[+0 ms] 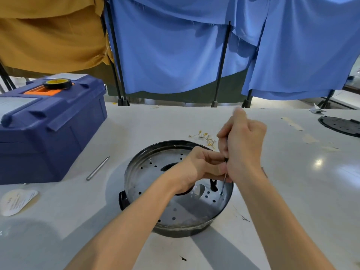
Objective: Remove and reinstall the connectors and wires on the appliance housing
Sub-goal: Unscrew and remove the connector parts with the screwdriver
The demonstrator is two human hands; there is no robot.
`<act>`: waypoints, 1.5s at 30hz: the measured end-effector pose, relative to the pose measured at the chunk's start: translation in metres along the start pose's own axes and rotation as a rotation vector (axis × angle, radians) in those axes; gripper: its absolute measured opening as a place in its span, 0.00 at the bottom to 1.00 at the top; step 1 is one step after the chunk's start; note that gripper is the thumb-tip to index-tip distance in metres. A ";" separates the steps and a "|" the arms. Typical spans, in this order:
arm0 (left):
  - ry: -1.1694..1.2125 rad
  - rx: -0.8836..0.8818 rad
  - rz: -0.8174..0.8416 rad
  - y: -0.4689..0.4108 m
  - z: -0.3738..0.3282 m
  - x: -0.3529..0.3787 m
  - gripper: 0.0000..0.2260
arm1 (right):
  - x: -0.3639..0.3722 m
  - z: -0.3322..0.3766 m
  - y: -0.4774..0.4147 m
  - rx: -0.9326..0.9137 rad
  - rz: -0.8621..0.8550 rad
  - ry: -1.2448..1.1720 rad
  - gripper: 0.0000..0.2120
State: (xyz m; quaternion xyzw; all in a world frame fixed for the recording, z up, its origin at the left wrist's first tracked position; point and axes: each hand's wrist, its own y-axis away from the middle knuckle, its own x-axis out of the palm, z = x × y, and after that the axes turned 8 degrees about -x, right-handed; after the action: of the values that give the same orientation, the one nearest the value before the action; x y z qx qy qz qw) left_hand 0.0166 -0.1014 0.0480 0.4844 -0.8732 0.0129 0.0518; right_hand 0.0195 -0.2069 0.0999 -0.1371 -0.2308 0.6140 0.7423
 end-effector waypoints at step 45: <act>0.016 -0.025 0.065 -0.001 0.001 0.003 0.10 | -0.035 0.006 -0.024 0.313 0.678 -0.332 0.31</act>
State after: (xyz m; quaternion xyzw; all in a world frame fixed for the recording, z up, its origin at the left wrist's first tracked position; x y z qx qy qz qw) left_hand 0.0157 -0.1043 0.0468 0.4552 -0.8880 0.0073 0.0644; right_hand 0.0321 -0.2465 0.1104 0.0101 -0.1929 0.8653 0.4626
